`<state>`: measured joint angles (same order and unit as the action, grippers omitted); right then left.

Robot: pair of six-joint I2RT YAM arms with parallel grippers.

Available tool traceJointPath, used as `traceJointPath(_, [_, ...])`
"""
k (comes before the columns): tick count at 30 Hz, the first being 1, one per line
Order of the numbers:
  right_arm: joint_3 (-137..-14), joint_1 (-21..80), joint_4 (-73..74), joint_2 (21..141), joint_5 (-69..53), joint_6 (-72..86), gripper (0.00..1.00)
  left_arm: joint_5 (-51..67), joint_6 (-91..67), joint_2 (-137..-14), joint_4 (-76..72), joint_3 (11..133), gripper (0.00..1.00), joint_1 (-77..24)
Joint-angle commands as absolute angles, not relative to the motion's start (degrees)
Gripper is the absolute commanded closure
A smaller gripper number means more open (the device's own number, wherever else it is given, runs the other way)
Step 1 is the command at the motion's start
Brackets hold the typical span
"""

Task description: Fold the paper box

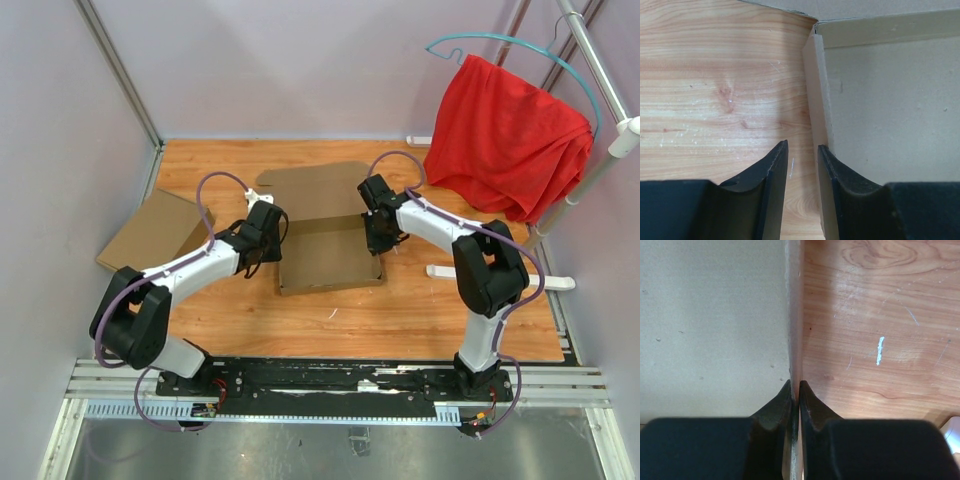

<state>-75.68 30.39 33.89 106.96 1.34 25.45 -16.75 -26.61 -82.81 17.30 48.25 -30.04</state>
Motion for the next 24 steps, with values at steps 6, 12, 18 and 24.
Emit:
traceJointPath(6, [-75.83, 35.45, 37.01, 109.21, 9.88, 28.32, 0.85, -13.99, -25.48, -84.99, 14.51, 49.15, 0.65, -30.23])
traceJointPath(12, [-78.70, 35.23, 37.98, 110.92, 12.31, 25.95, 0.57, -17.59, -24.78, -80.83, 15.43, 46.63, 0.66, -30.24])
traceJointPath(18, [-84.37, 34.90, 40.15, 113.12, 12.56, 24.64, 0.55, -18.60, -24.68, -77.77, 16.20, 46.02, 0.66, -30.24])
traceJointPath(24, [-88.44, 34.51, 41.70, 116.10, 12.91, 24.42, 0.58, -19.53, -24.71, -75.97, 16.17, 45.44, 0.66, -30.28])
